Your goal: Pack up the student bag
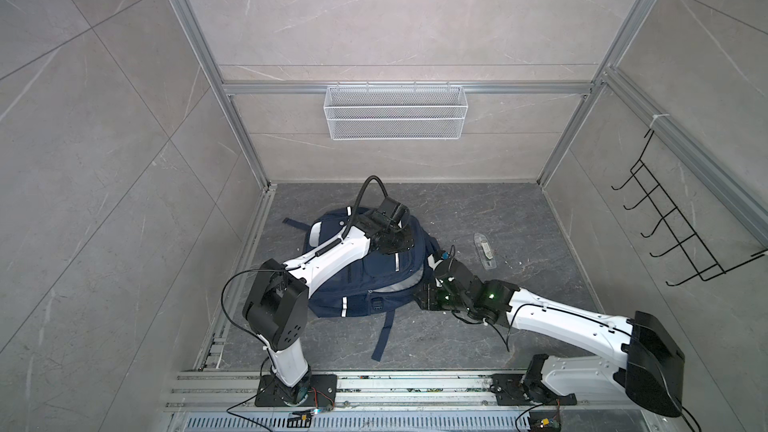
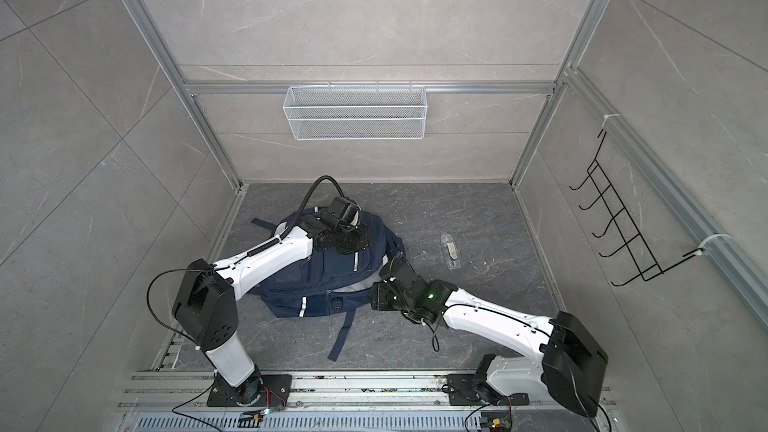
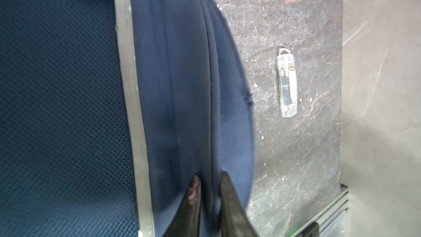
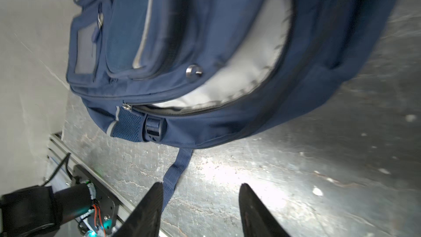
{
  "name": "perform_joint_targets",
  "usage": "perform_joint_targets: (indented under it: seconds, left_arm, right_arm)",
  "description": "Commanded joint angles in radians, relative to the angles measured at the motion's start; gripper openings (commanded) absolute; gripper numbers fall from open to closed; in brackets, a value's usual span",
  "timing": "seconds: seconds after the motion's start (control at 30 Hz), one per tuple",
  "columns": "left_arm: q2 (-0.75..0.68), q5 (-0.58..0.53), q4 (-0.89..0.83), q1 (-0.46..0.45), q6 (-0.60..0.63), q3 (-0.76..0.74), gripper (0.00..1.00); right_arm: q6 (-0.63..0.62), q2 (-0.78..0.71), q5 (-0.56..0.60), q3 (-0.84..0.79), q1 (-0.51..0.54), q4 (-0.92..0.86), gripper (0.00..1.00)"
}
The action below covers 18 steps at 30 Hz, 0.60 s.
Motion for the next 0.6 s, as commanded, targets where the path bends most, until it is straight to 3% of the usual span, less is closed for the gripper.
perform_joint_targets:
  seconds: [0.0,0.2,0.57]
  left_arm:
    - [-0.129,-0.073,-0.025,-0.003,0.055,-0.023,0.31]
    - [-0.403,-0.23,-0.123,0.019,0.081,-0.262,0.37]
    - [-0.881,-0.184,-0.144,0.114,-0.121,-0.709,0.46]
  right_arm:
    - [-0.02,0.083,0.062,0.071,0.069,-0.005,0.56]
    - [-0.031,0.261,0.157,0.225,0.189,-0.036,0.56]
    - [0.02,0.498,0.21,0.432,0.253,-0.066,0.56]
